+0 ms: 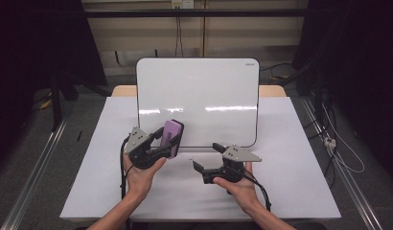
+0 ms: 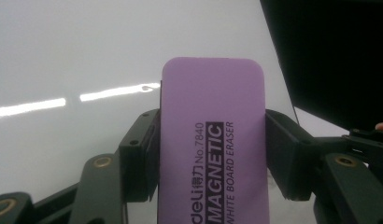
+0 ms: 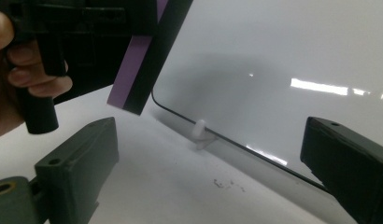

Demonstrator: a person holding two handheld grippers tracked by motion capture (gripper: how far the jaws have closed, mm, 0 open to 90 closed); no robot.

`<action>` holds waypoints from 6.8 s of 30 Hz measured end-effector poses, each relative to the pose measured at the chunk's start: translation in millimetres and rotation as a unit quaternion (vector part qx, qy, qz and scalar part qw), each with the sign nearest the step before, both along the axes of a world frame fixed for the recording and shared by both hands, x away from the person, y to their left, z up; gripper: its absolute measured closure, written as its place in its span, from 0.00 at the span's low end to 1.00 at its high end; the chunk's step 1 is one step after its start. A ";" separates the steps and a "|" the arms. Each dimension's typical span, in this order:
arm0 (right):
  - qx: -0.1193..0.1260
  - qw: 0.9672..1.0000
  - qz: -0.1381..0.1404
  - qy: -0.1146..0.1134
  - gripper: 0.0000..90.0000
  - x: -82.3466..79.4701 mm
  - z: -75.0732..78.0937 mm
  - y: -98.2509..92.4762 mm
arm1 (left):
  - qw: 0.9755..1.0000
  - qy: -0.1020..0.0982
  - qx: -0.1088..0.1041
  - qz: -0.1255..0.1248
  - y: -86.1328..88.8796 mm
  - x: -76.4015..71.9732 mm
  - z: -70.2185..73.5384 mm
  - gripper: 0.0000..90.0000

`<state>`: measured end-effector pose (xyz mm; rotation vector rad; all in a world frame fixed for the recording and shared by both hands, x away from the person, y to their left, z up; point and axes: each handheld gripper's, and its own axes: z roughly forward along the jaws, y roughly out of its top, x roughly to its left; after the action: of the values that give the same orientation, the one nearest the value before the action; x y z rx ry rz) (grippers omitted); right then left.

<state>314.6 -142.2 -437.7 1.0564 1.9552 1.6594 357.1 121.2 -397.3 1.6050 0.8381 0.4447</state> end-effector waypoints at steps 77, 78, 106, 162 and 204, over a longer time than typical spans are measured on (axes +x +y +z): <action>0.039 0.999 -0.030 -0.017 0.73 9.5 -4.2 -10.0 | 0.999 0.022 0.029 -0.028 -16.3 6.1 7.6 0.13; 0.030 0.999 -0.032 -0.021 0.73 8.7 -3.4 -10.9 | 0.999 0.022 0.036 -0.029 -13.9 6.6 7.4 0.13; -0.092 0.991 -0.085 -0.048 0.74 1.6 17.0 -68.4 | 0.995 0.050 0.086 -0.004 44.0 -5.5 -17.1 0.05; -0.274 0.949 -0.151 -0.027 0.52 25.6 9.4 -84.6 | 0.993 0.038 0.110 0.021 65.4 -21.0 -35.2 0.06; -0.106 0.966 -0.236 0.013 0.07 -49.9 8.0 -176.1 | 0.990 0.036 0.121 0.060 99.6 -32.4 -24.9 0.06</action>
<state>264.7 -318.3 -429.7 1.3328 1.6752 1.1577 324.6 220.8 -422.1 1.8076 0.9673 0.5943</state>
